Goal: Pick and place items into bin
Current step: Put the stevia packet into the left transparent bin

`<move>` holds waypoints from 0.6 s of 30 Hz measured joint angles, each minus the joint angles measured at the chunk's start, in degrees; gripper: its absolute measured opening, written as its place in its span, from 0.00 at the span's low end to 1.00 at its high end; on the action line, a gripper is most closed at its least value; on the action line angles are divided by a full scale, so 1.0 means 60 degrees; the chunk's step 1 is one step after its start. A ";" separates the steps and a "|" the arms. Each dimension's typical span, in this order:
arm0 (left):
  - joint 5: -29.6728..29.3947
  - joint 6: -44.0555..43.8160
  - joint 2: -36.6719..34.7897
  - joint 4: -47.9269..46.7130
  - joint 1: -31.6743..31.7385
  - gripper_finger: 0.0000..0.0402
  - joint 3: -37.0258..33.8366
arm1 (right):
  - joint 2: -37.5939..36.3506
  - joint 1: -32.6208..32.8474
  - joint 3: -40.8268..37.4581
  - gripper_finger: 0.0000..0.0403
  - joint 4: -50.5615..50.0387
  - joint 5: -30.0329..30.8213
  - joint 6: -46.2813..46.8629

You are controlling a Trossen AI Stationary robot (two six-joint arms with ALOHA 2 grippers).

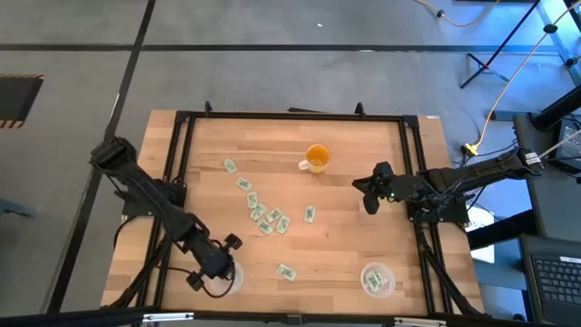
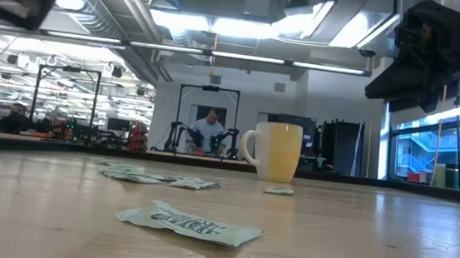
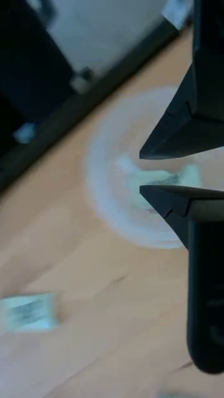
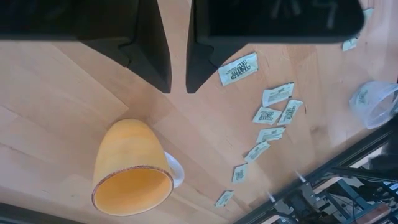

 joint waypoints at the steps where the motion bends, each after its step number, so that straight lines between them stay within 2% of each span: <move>1: -0.0075 0.0077 -0.0161 0.0010 0.0000 0.18 0.0152 | 0.0000 0.0000 0.0000 0.13 0.0000 0.0003 0.0000; 3: -0.0579 0.0621 -0.0476 0.0067 -0.0003 0.18 0.0440 | 0.0000 0.0000 0.0000 0.13 0.0000 0.0001 -0.0004; 8: -0.3498 0.2116 -0.0753 0.0191 0.0125 0.19 0.0698 | 0.0000 0.0000 0.0000 0.13 -0.0004 0.0004 -0.0007; 10: -0.4021 0.2145 -0.0695 0.0461 0.0379 0.19 0.0698 | 0.0000 -0.0002 0.0000 0.13 -0.0004 0.0004 -0.0007; 13: -0.3570 0.1855 -0.0475 0.1638 0.0841 0.19 0.0698 | 0.0000 0.0000 0.0000 0.13 -0.0011 0.0000 -0.0008; 18: -0.1884 0.1620 0.0201 0.3390 0.1421 0.19 0.0698 | 0.0000 0.0000 0.0000 0.13 -0.0060 -0.0004 -0.0007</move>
